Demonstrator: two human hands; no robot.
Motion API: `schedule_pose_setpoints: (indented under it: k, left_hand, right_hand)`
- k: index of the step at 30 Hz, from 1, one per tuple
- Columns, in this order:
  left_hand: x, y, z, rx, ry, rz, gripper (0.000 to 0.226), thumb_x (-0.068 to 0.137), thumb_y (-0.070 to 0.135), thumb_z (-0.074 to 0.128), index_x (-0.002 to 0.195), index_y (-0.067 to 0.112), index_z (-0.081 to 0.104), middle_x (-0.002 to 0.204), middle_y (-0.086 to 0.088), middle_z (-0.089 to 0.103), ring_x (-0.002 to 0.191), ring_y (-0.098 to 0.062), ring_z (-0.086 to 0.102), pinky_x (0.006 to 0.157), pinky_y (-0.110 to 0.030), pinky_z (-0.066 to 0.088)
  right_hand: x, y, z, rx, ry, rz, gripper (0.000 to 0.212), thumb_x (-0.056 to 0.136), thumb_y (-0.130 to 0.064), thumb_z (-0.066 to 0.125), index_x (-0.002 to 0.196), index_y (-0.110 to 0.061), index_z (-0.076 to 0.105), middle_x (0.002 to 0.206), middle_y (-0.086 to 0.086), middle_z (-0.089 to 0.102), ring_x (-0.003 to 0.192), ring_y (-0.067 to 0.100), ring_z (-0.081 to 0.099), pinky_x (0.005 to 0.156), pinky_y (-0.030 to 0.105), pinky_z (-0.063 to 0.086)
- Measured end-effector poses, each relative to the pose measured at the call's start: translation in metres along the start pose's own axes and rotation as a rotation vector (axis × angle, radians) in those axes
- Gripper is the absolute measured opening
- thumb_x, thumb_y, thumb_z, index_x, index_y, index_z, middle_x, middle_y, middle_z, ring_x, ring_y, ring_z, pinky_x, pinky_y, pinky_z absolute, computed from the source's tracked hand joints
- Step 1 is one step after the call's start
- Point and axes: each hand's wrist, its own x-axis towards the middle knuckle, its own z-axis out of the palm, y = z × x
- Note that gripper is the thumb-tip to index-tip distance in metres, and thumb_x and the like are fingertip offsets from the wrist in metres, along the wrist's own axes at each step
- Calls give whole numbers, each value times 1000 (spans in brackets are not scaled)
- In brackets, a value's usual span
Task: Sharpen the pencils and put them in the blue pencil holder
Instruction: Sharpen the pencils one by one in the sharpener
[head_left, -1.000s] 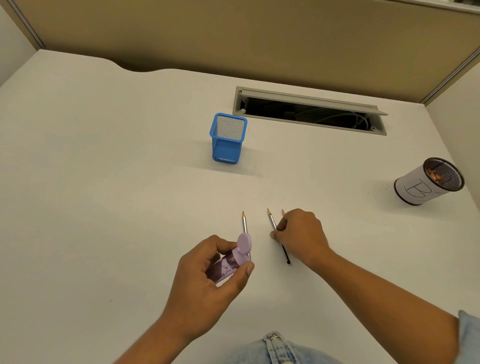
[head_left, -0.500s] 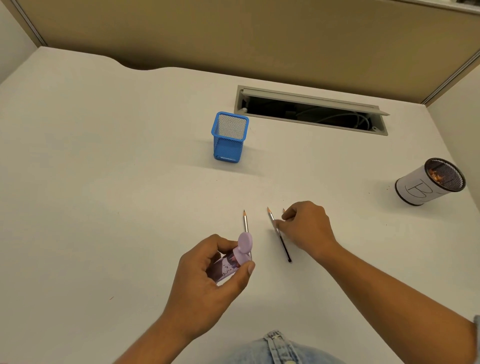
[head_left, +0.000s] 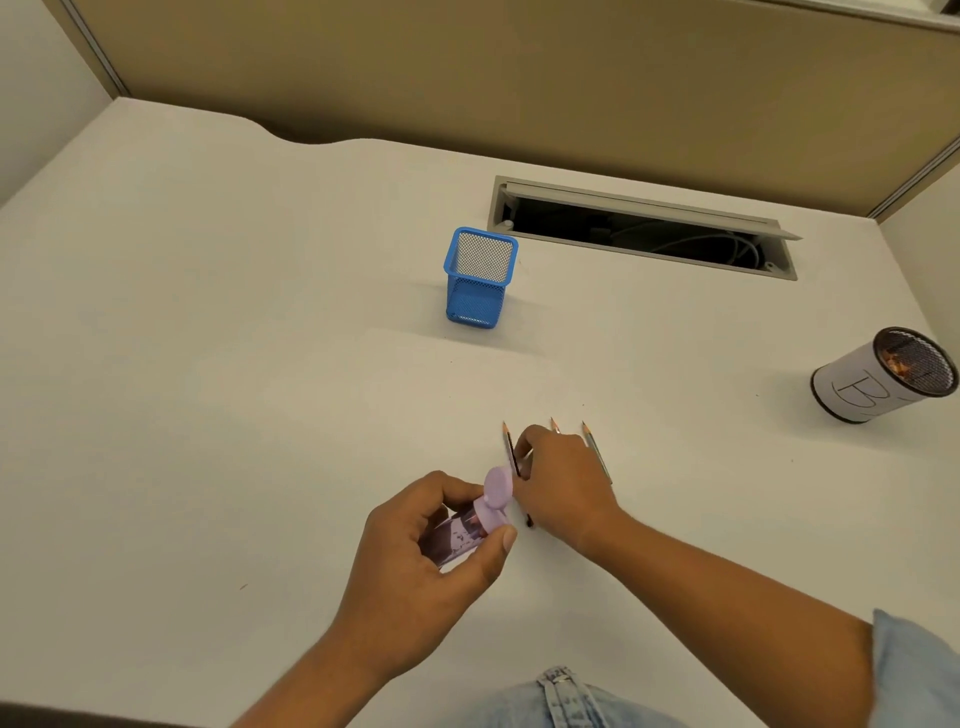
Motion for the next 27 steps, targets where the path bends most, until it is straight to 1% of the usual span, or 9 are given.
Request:
schedule_pose_setpoints:
  k: [4,6,8,10,15,19,22,24,27]
  left_hand:
    - [-1,1,-3,-14,15,-16,22,74,47,73,87,30,67,78,9,70,64,-11,63,56,-16,51]
    - [0,2,-5,-28,22,-21,21,74,48,73,87,32,67,78,10,70,63,-9,63,56,-14,50]
    - [1,3,-6,-40,23,-32,21,74,48,73,87,32,67,78,9,70,63,-9,63,56,-15,50]
    - [1,5,-6,-59,17,-38,20,74,47,73,86,32,67,77,8,70,61,-10,63,55,-18,51]
    - [2,6,-10,-61,15,-36,17,75,46,74,84,33,66,73,8,68,58,-6,60,54,-19,52]
    - [3,8,-9,-48,2,-27,19,76,45,74,85,30,67,74,6,70,59,-6,61,54,-16,51]
    - [2,9,-8,-34,-11,-20,20,76,45,73,85,28,68,76,3,71,62,-9,63,56,-19,53]
    - [3,10,-8,-19,-16,-9,19,76,43,74,84,27,67,75,4,70,61,-9,63,56,-17,51]
    - [3,12,-9,12,-35,11,17,76,41,74,83,28,67,73,3,68,60,-14,62,55,-26,52]
  right_hand:
    - [-9,0,-12,30,62,-13,19,77,-28,64,95,-31,65,73,-13,68,76,14,65,67,29,54]
    - [-16,0,-29,172,105,-20,13,76,-24,67,86,-33,68,73,-14,67,72,9,65,66,29,55]
    - [-29,-1,-49,347,130,-64,22,80,-15,69,79,-37,69,77,-13,67,67,5,65,62,24,53]
    - [-47,-1,-72,424,142,-154,31,83,-10,70,80,-41,70,84,-15,66,71,4,64,60,16,48]
    - [-87,-8,-115,420,125,-346,27,84,-9,73,89,-36,76,90,-11,67,72,6,58,57,7,38]
    - [-100,-9,-118,346,139,-398,24,83,-14,73,90,-36,77,90,-9,68,78,14,57,58,9,37]
    - [-101,-8,-115,271,186,-423,21,85,-16,75,93,-35,77,88,-13,67,79,15,58,65,7,37]
    - [-102,-7,-115,243,211,-440,20,86,-20,73,94,-38,75,88,-14,66,79,13,57,64,10,38]
    - [-104,-6,-117,231,219,-433,23,85,-18,75,94,-39,74,89,-15,65,81,12,57,59,14,40]
